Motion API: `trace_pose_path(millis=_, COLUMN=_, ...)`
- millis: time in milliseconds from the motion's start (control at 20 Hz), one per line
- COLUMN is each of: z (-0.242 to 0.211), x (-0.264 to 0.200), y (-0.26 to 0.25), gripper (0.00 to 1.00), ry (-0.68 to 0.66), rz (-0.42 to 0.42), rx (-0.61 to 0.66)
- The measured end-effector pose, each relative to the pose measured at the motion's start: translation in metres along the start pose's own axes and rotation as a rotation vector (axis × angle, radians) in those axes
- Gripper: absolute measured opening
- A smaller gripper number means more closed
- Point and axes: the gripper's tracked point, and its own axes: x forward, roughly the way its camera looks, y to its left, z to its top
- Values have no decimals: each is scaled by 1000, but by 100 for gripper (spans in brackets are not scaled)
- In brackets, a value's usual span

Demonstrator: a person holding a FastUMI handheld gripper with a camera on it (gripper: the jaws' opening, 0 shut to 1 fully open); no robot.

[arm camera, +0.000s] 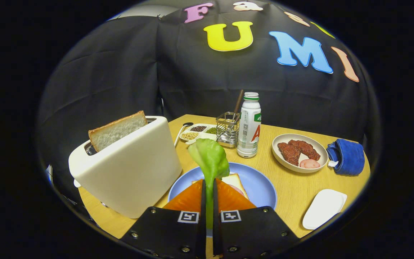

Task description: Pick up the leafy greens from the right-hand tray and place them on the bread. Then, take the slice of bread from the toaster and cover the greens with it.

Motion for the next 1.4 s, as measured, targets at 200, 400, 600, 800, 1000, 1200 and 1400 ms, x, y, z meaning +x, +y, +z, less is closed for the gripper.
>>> trace_pose_path(millis=200, z=-5, x=1, y=-3, gripper=15, ry=10, rz=-5, rx=-19)
trace_pose_path(millis=400, z=0, x=-8, y=-15, gripper=53, ry=-18, rz=-63, rx=-71)
trace_pose_path(millis=600, z=12, x=-21, y=-10, gripper=55, ry=-71, rz=-80, rx=-111)
trace_pose_path(millis=800, z=22, x=-36, y=-4, gripper=56, ry=-140, rz=-100, rx=-107)
trace_pose_path(millis=1000, z=28, x=-57, y=6, gripper=55, ry=-278, rz=-137, rx=-40)
trace_pose_path(millis=1200, z=29, x=-72, y=21, gripper=55, ry=-321, rz=-159, rx=-9)
trace_pose_path(millis=1400, z=38, x=-81, y=43, gripper=55, ry=-352, rz=-178, rx=47)
